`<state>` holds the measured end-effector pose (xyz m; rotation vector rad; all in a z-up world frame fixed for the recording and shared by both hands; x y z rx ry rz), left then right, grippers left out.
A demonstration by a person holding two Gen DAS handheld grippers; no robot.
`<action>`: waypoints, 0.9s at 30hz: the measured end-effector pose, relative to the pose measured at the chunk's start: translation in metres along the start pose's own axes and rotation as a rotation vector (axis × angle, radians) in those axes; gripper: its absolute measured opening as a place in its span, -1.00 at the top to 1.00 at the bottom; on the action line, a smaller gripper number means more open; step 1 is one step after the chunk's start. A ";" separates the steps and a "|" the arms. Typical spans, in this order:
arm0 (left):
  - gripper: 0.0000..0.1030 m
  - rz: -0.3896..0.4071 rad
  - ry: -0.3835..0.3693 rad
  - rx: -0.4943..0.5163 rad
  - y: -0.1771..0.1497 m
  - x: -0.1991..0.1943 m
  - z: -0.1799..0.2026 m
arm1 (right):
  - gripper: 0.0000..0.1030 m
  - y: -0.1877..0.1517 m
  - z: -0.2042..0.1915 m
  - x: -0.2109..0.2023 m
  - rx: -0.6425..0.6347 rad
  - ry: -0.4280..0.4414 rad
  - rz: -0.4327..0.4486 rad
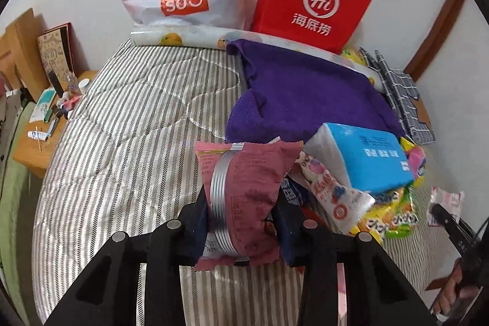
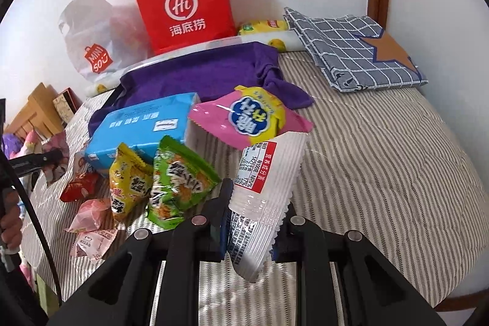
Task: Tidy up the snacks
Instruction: 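Carry both held packets over the purple towel with both tools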
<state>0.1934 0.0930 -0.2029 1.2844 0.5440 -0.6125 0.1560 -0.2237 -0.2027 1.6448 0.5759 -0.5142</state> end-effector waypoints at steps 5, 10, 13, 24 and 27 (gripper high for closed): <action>0.31 0.019 -0.041 0.023 0.003 -0.015 0.009 | 0.62 0.013 -0.016 -0.011 -0.016 0.006 0.035; 0.31 0.029 -0.098 0.037 0.004 -0.025 0.028 | 0.62 0.024 -0.031 -0.019 -0.052 0.019 0.046; 0.31 0.040 -0.129 0.049 0.007 -0.029 0.044 | 0.61 0.029 -0.036 -0.017 -0.046 0.040 0.017; 0.31 0.059 -0.208 0.086 0.035 -0.028 0.102 | 0.61 0.076 -0.050 -0.015 -0.080 0.076 0.063; 0.31 0.072 -0.206 0.100 0.050 -0.023 0.112 | 0.61 0.097 -0.051 -0.009 -0.080 0.088 0.086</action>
Point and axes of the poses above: each gripper's, at about its wrist camera, not at the fingertips, and x roughly the way its jaws point, z to its right, y to its top, the point moved 9 cm from there along x, roughly the way its jaws point, and after that the axes turned 13 degrees about z, right-handed, at the moved point
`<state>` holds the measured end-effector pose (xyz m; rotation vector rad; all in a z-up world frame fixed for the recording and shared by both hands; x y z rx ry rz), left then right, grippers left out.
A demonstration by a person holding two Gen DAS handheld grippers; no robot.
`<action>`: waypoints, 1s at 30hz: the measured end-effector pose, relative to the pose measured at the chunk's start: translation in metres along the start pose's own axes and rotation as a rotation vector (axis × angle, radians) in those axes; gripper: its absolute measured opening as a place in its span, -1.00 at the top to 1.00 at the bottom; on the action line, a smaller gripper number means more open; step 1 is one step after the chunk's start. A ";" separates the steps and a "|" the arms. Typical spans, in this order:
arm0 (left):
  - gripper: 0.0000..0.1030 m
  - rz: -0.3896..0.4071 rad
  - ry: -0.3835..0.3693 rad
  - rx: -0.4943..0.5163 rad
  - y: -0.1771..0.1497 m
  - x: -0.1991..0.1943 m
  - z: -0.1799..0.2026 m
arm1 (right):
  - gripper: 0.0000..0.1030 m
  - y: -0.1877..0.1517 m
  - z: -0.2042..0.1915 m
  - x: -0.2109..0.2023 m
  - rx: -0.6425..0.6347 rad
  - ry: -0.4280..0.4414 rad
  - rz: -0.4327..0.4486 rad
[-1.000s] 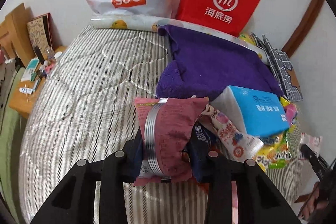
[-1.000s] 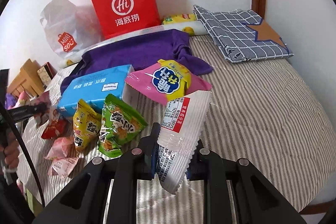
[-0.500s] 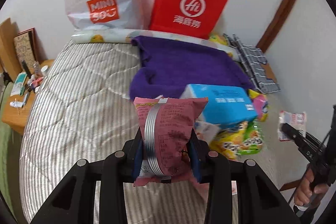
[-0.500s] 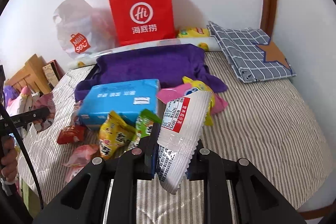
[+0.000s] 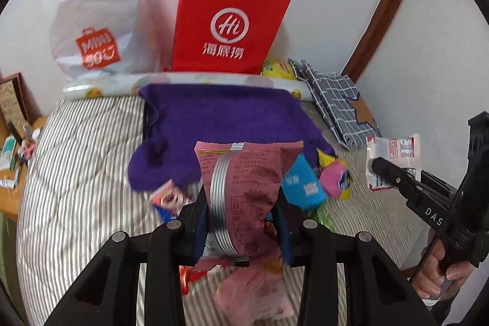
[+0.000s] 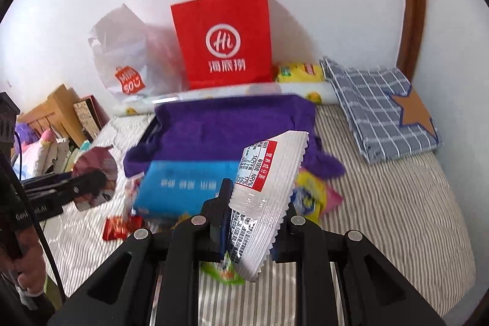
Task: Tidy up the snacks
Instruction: 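Carry both held packets over the purple towel with both tools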
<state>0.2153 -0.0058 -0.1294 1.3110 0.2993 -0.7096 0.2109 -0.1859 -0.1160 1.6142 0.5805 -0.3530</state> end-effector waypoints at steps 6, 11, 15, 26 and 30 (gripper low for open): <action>0.31 0.036 0.047 0.052 0.043 0.019 -0.002 | 0.61 0.044 0.005 0.022 -0.006 0.015 0.053; 0.31 0.062 0.093 0.065 0.076 0.035 -0.016 | 0.61 0.081 0.009 0.050 0.006 0.043 0.079; 0.31 0.070 0.131 0.065 0.099 0.052 -0.030 | 0.61 0.103 0.008 0.078 0.015 0.070 0.084; 0.31 0.061 0.152 0.010 0.136 0.118 -0.070 | 0.61 0.120 0.011 0.169 -0.013 0.096 -0.001; 0.31 0.043 0.141 -0.015 0.137 0.142 -0.081 | 0.61 0.118 0.007 0.193 -0.014 0.129 -0.018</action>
Point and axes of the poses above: each gripper's, at about its wrist camera, not at the fingertips, and x roughly the way its jaws point, z to its right, y to its top, the point moved 9 cm from there along x, roughly the way its jaws point, and after that the axes turned 13 degrees about z, right-handed, at the moved point
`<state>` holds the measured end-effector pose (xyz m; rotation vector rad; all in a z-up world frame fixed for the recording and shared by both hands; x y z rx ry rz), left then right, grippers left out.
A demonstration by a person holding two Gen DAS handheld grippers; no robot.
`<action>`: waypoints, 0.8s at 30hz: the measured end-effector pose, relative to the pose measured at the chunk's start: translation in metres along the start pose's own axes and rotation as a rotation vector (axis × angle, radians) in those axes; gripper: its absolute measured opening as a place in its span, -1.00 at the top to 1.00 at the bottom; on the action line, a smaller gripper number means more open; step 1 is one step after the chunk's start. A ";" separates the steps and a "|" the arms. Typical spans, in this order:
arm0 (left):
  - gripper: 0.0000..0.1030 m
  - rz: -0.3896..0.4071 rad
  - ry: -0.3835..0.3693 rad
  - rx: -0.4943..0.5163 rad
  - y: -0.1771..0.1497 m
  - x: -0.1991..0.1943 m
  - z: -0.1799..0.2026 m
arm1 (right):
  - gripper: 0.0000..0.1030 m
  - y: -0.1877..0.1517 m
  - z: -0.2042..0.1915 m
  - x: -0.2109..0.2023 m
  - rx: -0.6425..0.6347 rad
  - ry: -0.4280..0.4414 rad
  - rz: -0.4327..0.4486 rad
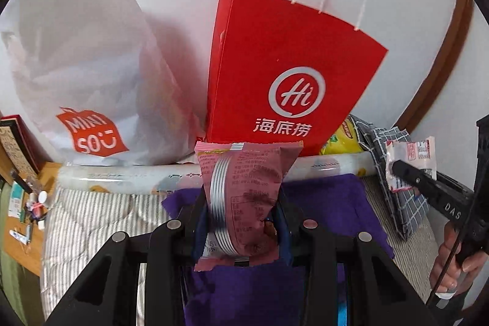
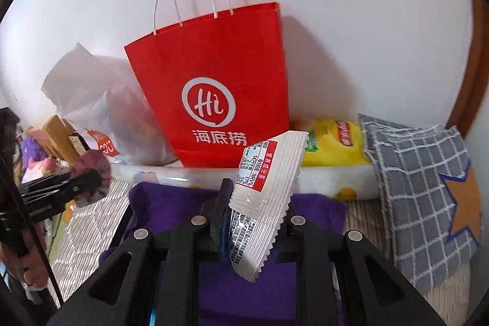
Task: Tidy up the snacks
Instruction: 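Carry both held packets over the purple towel with both tools, then open the right tool dropping the white packet while the left tool releases the pink packet onto the towel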
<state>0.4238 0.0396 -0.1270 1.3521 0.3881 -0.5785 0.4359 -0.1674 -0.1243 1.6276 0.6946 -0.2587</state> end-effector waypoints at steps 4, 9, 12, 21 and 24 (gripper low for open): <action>0.31 -0.052 0.011 -0.011 -0.013 0.026 -0.014 | 0.61 -0.022 0.007 0.030 -0.035 -0.015 -0.070; 0.31 -0.092 0.010 -0.030 -0.025 0.040 -0.024 | 0.61 -0.047 0.012 0.060 -0.007 0.012 -0.174; 0.31 -0.111 0.022 -0.047 -0.030 0.049 -0.027 | 0.61 -0.062 0.013 0.072 -0.032 -0.003 -0.226; 0.31 -0.180 0.016 -0.013 -0.053 0.068 -0.010 | 0.59 -0.092 0.011 0.091 -0.039 0.012 -0.345; 0.31 -0.207 0.045 -0.010 -0.060 0.073 -0.013 | 0.57 -0.101 0.011 0.094 -0.050 0.007 -0.380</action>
Point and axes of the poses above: each gripper's, at about its wrist camera, not at the fingertips, and x roughly the way its jaws point, z to its right, y to its top, the point moved 9 cm from there along x, roughly the way its jaws point, and after that the axes turned 13 degrees about z, right-handed, at the moved point
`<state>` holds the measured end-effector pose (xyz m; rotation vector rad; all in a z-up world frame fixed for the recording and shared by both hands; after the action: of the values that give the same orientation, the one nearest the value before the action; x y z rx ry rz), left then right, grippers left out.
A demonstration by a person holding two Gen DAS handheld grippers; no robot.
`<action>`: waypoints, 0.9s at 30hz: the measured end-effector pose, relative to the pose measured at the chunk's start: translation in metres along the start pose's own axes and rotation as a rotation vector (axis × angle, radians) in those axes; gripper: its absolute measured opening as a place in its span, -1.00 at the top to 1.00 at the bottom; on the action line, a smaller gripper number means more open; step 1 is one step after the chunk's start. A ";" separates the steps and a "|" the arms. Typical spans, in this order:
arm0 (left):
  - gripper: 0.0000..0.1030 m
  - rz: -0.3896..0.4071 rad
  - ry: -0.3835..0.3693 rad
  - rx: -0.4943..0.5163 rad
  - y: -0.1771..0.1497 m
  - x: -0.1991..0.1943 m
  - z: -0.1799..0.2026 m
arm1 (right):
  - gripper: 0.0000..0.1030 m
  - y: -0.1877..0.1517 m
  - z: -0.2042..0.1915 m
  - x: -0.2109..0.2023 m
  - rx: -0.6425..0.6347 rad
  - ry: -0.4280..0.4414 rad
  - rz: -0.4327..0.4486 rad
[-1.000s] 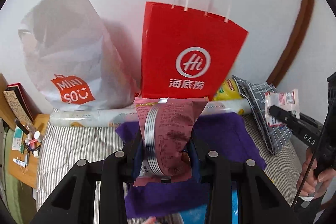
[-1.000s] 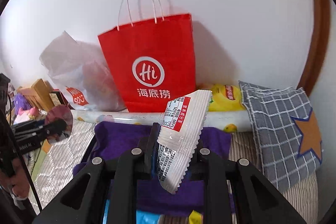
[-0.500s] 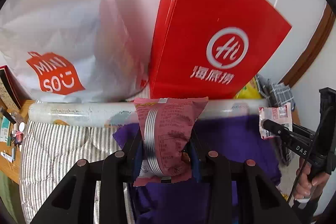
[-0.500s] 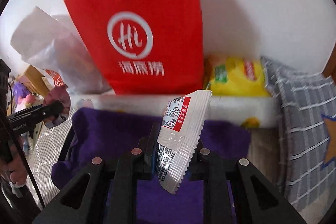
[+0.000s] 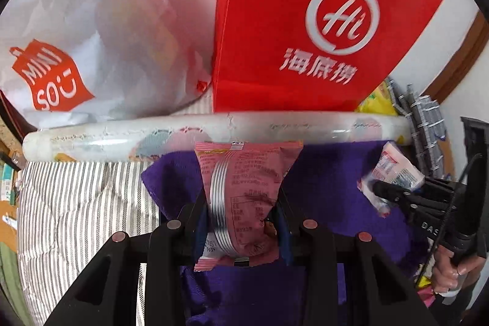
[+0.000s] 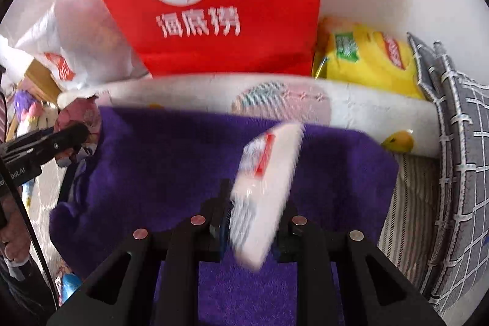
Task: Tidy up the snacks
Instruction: 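Open the right tool dropping the white packet while the left tool releases the pink packet onto the towel, then grasp the pink-yellow chip bag with the right tool and lift it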
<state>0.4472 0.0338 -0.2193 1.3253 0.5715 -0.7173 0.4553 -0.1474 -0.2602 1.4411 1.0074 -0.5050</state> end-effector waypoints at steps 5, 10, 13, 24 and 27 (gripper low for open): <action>0.31 -0.016 -0.005 0.003 -0.006 0.007 0.004 | 0.54 0.000 -0.002 0.004 -0.022 -0.014 -0.002; 0.31 -0.037 -0.002 0.011 -0.011 0.013 0.007 | 0.06 0.002 -0.004 -0.006 -0.071 -0.034 0.013; 0.31 -0.044 -0.003 0.013 -0.013 0.015 0.008 | 0.02 0.007 -0.001 -0.018 -0.086 -0.053 0.041; -0.10 -0.051 -0.040 0.056 -0.014 0.009 0.023 | -0.53 0.039 0.007 -0.078 -0.057 -0.094 0.200; -0.24 -0.011 -0.044 0.085 -0.007 -0.004 0.030 | -0.59 0.049 -0.001 -0.091 -0.068 -0.138 0.240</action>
<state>0.4381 0.0039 -0.2160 1.3829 0.5182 -0.7854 0.4477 -0.1657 -0.1590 1.4236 0.7235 -0.3853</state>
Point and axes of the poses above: each gripper's, at about its wrist camera, not at the fingertips, and x roughly the way its jaws point, z to its right, y to its top, the point moved 9 cm from there along x, roughly the way its jaws point, and after that the axes turned 13 degrees about z, right-handed, at the moved point
